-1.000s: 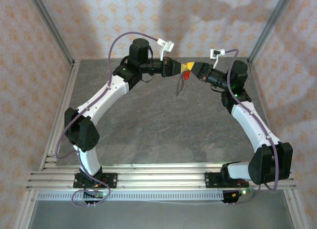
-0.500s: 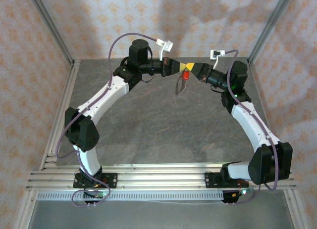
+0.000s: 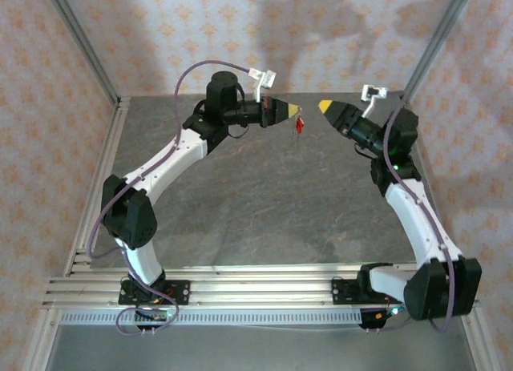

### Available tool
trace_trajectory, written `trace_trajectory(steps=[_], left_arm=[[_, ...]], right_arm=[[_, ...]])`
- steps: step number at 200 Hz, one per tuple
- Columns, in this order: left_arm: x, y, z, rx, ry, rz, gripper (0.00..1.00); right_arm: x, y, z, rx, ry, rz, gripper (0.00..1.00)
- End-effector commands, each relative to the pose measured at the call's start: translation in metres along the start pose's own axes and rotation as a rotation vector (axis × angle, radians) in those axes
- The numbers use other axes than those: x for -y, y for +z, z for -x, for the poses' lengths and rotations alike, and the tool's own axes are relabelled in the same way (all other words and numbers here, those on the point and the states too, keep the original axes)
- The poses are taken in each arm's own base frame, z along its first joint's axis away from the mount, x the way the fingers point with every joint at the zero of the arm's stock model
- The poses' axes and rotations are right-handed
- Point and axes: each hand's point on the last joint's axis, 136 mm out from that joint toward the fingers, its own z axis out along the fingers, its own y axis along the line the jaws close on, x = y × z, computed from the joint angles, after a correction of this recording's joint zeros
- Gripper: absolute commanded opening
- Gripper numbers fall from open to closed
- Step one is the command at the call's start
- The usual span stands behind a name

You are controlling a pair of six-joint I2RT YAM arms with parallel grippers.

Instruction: Put the keys on the keyring

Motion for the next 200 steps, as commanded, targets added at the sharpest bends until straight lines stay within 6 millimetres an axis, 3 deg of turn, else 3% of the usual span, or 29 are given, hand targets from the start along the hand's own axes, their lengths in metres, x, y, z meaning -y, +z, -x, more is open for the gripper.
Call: trace_trajectory(steps=[1, 42, 83, 112, 200], left_arm=[[0.049, -0.019, 0.034, 0.121, 0.096, -0.07, 0.0], [0.065, -0.019, 0.034, 0.129, 0.109, -0.094, 0.0], [0.077, -0.018, 0.035, 0.136, 0.117, -0.111, 0.0], [0.079, -0.017, 0.035, 0.136, 0.116, -0.115, 0.0], [0.083, -0.014, 0.036, 0.129, 0.121, -0.119, 0.0]], right_arm=[[-0.006, -0.013, 0.001, 0.062, -0.044, -0.01, 0.44], [-0.005, -0.014, -0.015, 0.032, -0.047, 0.046, 0.48], [-0.02, -0.01, -0.019, 0.01, -0.062, 0.115, 0.48], [-0.03, -0.01, -0.029, -0.02, -0.093, 0.13, 0.48], [-0.035, -0.01, -0.054, -0.082, -0.162, 0.104, 0.48]])
